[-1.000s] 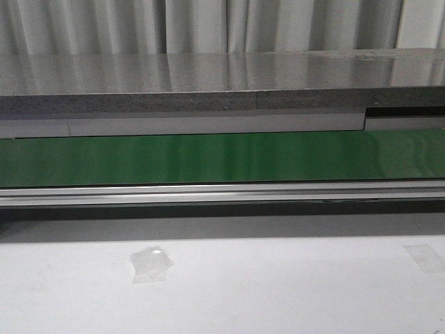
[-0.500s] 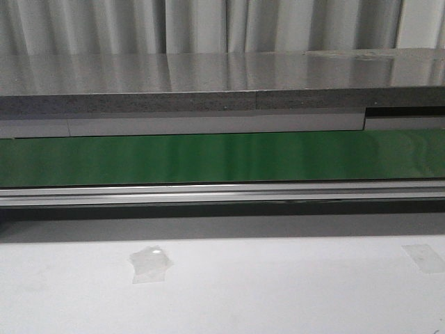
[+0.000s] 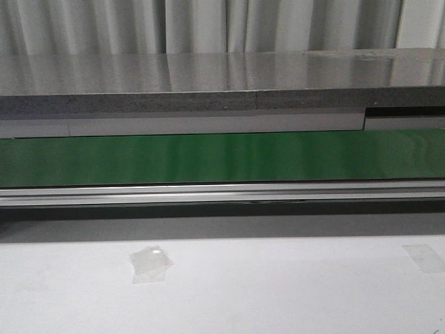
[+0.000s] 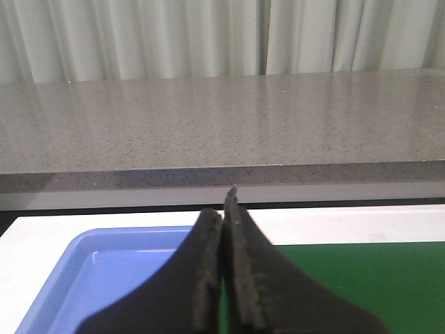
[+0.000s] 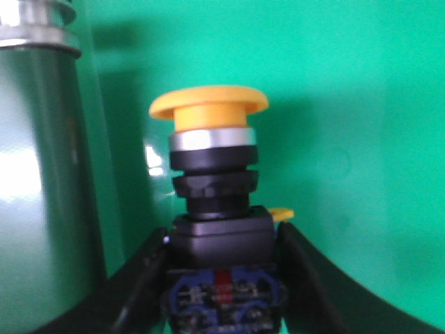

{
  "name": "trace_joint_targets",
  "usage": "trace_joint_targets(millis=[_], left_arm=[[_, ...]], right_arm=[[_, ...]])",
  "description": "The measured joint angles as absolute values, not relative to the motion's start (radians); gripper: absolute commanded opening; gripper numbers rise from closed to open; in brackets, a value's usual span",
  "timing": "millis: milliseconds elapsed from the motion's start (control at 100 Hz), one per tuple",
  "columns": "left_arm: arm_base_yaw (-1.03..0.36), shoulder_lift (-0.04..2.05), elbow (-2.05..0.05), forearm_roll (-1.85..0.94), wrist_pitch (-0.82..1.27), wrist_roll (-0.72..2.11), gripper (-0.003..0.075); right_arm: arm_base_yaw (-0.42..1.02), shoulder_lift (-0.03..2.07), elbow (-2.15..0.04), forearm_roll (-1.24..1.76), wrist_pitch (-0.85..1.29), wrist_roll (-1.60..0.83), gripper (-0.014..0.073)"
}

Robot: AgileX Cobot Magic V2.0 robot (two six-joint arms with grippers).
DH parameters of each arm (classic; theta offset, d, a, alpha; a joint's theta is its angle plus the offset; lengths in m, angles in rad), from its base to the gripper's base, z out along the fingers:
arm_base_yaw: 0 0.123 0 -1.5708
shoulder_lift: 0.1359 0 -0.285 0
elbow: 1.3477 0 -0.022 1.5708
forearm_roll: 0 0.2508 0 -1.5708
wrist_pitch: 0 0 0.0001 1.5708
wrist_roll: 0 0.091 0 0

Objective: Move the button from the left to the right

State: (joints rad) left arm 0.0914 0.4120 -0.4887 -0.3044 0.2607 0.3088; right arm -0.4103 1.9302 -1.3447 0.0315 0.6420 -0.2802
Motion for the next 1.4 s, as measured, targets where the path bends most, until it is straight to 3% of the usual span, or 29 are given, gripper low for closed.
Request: trace_joint_targets(millis=[460, 880, 1400], left_arm=[[0.091, 0.412, -0.489, -0.304, 0.261, 0.309, -0.0020], [0.091, 0.412, -0.489, -0.304, 0.261, 0.309, -0.0020], [0.091, 0.412, -0.489, -0.304, 0.261, 0.309, -0.0020]], right_arm=[[-0.410, 1.942, -1.346, 0.029, 0.641, -0.280, 0.0491], [-0.400, 1.864, -1.346, 0.072, 0.616, -0.280, 0.0489], [-0.141, 1.609, -1.346, 0.147, 0.573, -0.280, 0.0489]])
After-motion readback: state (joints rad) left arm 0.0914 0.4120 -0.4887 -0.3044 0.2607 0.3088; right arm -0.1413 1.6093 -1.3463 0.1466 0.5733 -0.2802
